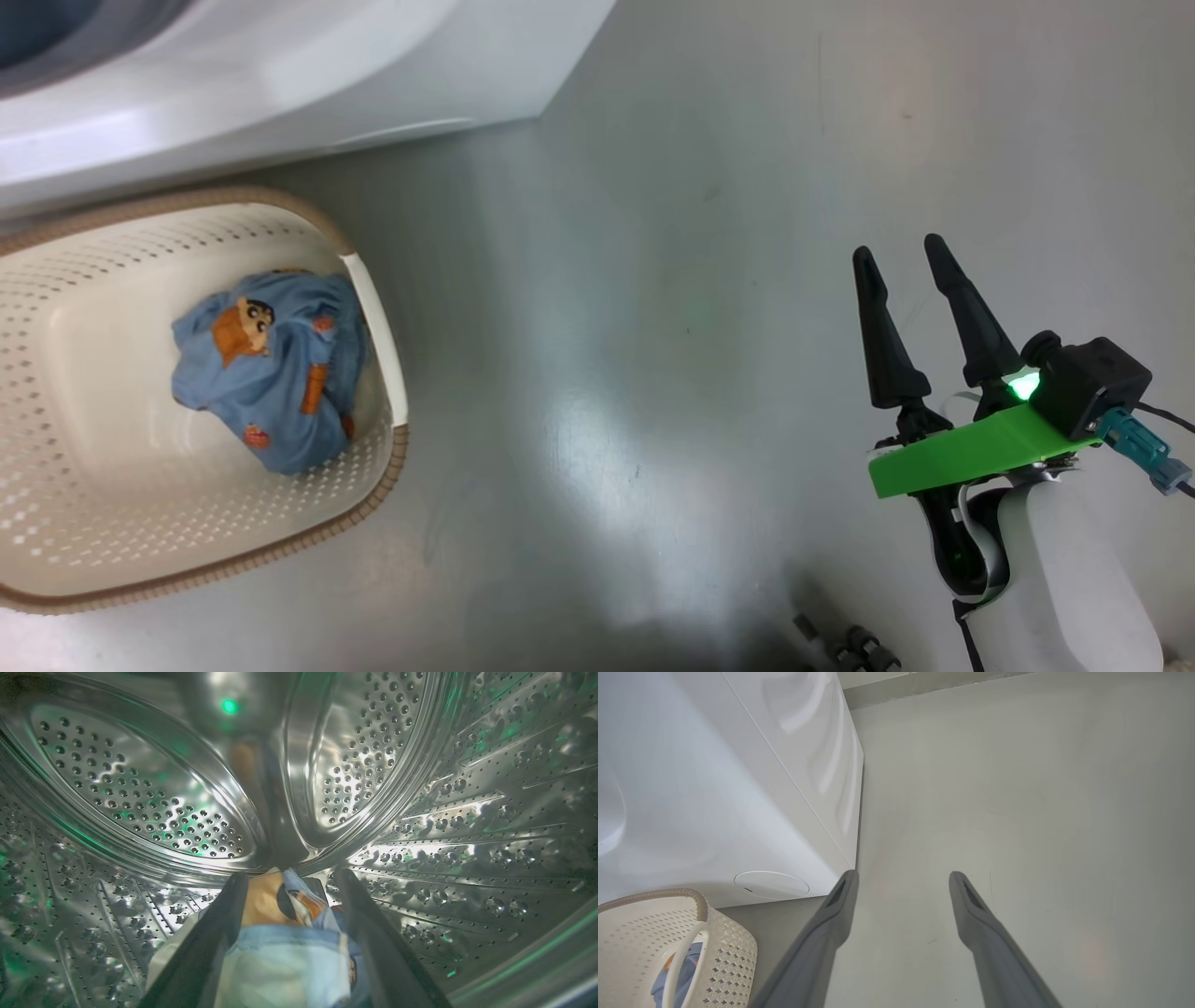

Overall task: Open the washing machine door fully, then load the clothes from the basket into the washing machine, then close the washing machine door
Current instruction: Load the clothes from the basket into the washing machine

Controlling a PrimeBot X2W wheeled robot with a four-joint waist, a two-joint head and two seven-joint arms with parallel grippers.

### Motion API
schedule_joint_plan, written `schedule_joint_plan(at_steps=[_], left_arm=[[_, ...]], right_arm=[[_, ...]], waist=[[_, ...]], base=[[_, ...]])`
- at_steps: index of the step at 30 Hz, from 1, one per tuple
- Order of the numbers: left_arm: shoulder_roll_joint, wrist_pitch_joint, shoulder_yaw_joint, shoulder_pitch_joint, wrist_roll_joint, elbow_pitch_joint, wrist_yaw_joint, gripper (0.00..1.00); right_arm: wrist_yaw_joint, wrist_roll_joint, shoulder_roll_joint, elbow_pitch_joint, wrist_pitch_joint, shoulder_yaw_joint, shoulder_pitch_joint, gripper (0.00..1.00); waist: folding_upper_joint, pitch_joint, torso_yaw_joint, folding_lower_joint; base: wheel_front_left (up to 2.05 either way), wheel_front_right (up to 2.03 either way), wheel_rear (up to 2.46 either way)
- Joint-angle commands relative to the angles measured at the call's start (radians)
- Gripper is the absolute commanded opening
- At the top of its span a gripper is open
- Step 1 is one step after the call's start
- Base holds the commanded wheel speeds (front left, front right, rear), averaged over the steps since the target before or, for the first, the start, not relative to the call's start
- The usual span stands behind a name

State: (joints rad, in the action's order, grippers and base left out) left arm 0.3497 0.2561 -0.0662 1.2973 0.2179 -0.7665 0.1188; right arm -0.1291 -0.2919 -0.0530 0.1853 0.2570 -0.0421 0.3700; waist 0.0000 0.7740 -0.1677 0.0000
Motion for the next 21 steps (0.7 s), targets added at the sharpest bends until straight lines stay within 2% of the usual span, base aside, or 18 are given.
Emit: schedule_joint_plan(at_steps=[1,9,21], left_arm=[[0.043,0.006,0.018,-0.032,0.006,0.027,-0.005,1.0],[0.013,0.006,0.036,-0.128,0.015,0.046,-0.01,1.0],[-0.047,0.006,0.075,-0.351,0.03,0.154,-0.014,1.0]], right_arm=[[-0.002,0.007,0.003,-0.013,0.005,-0.014,-0.019,1.0],[-0.002,0.018,0.003,0.0,0.005,-0.01,-0.025,1.0],[-0.002,0.03,0.003,0.023,0.005,-0.011,-0.056,1.0]], waist=[[0.0,-0.017,0.01,0.0],[0.0,-0.083,0.032,0.0],[0.0,-0.222,0.059,0.0]], base=[[0.0,0.0,0.0],[0.0,0.0,0.0],[0.0,0.0,0.0]])
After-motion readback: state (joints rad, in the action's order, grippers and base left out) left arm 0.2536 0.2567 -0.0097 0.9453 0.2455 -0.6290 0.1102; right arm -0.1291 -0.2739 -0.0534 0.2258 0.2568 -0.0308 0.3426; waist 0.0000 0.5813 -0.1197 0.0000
